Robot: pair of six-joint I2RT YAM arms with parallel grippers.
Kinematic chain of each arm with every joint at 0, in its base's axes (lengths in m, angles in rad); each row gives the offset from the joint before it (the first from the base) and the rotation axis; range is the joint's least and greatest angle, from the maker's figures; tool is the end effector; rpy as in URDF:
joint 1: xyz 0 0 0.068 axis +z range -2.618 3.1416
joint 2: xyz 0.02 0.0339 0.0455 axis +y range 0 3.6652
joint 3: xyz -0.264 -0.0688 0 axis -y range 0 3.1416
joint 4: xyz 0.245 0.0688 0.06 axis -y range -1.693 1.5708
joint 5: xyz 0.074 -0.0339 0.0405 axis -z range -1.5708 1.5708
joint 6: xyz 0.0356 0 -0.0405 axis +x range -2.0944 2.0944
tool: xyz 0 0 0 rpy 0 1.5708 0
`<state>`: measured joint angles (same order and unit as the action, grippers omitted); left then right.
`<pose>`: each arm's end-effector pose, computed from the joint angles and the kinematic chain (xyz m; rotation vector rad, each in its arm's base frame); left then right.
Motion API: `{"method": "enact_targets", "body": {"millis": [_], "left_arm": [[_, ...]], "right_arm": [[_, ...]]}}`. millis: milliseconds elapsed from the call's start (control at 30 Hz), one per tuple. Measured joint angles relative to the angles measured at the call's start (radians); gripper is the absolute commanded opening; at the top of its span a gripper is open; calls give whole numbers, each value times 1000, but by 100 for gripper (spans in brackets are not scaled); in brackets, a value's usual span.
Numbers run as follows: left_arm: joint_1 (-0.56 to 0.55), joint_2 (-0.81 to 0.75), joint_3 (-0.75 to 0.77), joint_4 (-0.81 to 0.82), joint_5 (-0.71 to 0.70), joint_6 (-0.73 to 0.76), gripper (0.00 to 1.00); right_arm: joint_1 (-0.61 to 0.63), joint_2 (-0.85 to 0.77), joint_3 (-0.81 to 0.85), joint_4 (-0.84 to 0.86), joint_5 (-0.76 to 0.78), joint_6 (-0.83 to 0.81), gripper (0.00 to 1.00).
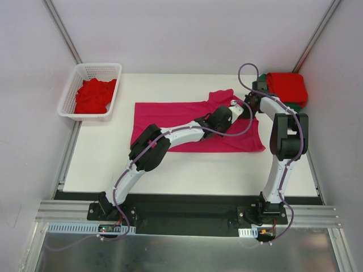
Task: Fold and stack the t-shirts
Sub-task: Fold the flattened tshirt in 1/3 of the way
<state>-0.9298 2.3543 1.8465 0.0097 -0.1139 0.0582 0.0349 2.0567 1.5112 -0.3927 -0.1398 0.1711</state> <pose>0.3295 -0.4349 0.1816 0.9290 1.8745 -0.4166 0.4480 0.0206 0.1830 0.1136 2.5124 0.2597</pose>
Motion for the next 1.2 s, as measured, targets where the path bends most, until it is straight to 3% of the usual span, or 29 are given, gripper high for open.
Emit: {"method": "enact_targets", "body": {"millis": [1200], "left_arm": [[107,0,49,-8,-17,31,0]], "right_arm": [[0,-2,17,74,-45,8,7]]}}
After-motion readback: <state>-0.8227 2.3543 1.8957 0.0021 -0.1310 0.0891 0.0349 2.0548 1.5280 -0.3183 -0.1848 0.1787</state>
